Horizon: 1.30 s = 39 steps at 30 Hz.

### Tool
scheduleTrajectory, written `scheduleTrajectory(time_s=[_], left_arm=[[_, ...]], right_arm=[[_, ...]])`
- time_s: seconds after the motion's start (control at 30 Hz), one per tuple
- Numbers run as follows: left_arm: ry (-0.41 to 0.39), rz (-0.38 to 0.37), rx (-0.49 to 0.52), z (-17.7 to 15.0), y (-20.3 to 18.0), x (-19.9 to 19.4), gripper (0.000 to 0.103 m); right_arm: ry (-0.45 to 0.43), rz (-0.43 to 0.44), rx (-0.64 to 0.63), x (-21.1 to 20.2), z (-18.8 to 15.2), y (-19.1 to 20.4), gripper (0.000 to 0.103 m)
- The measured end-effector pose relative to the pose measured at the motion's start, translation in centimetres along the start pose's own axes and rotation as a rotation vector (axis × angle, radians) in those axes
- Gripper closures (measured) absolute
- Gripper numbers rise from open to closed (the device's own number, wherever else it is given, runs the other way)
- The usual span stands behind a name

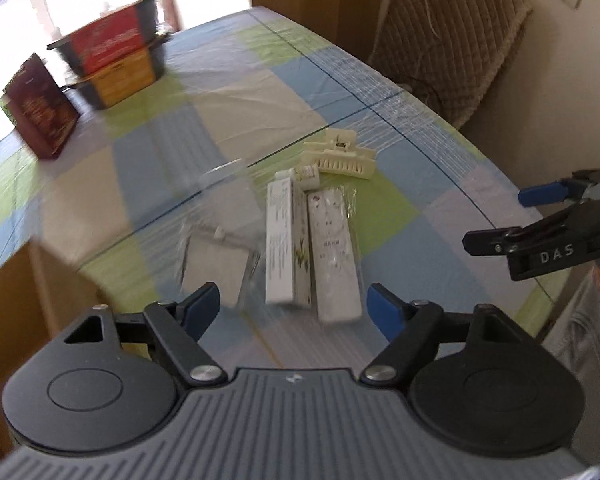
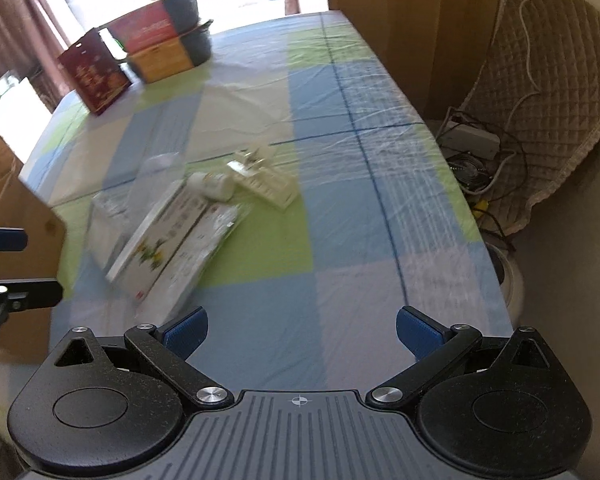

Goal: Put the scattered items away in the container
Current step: 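Reach the left tool down to the tall white medicine box, then grasp the white medicine box with the left tool while the right tool grasps the white plastic clip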

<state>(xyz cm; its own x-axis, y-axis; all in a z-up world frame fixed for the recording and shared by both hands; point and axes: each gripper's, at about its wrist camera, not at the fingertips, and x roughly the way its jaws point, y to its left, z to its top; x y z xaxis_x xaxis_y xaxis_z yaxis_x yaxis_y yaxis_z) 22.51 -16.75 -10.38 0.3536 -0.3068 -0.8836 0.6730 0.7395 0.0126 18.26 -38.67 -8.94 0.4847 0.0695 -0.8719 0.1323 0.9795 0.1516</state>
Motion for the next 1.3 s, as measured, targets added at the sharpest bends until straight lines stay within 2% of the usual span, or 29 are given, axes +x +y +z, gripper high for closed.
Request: scheduleTrajectory(time_s=[0.13,0.2,0.27,0.37,0.63,0.7,0.83,0.93,1.13,1.3], left_arm=[[0.034,-0.028,0.042,2.0,0.5,3.6,0.040],[0.056,-0.043,0.054,2.9,0.9,5.4,0.049],[0.077,-0.059,0.067,3.5,1.1,6.8,0.051],[0.114,-0.077,0.085,4.1,1.5,8.8,0.060],[0.178,-0.114,0.111,4.6,1.8,12.7,0.067],[0.191,-0.127,0.113,4.5,1.6,13.3,0.079],[0.147,-0.130,0.087,4.7,2.3,11.5,0.082],[0.107,-0.130,0.065,5.0,2.9,9.9,0.082],[0.028,-0.131,0.020,5.5,4.3,6.6,0.082],[-0.038,-0.119,-0.024,5.9,6.1,3.4,0.082]], right_arm=[[-0.001,0.006,0.032,1.0,0.7,-1.2,0.000],[0.000,0.012,0.044,1.4,0.8,-1.6,0.000],[0.005,0.016,0.051,1.7,0.9,-1.9,0.000],[0.013,0.023,0.056,2.2,1.0,-2.1,0.000],[0.007,0.017,0.045,3.4,2.4,-2.9,0.000],[0.000,0.013,0.025,3.8,2.9,-2.8,0.000],[-0.024,0.018,-0.050,4.5,4.1,-2.3,0.000],[-0.051,0.054,-0.128,5.2,5.1,-1.8,0.000],[-0.067,0.118,-0.366,7.3,7.4,-0.2,0.000],[-0.044,0.185,-0.535,9.4,8.5,1.3,0.000]])
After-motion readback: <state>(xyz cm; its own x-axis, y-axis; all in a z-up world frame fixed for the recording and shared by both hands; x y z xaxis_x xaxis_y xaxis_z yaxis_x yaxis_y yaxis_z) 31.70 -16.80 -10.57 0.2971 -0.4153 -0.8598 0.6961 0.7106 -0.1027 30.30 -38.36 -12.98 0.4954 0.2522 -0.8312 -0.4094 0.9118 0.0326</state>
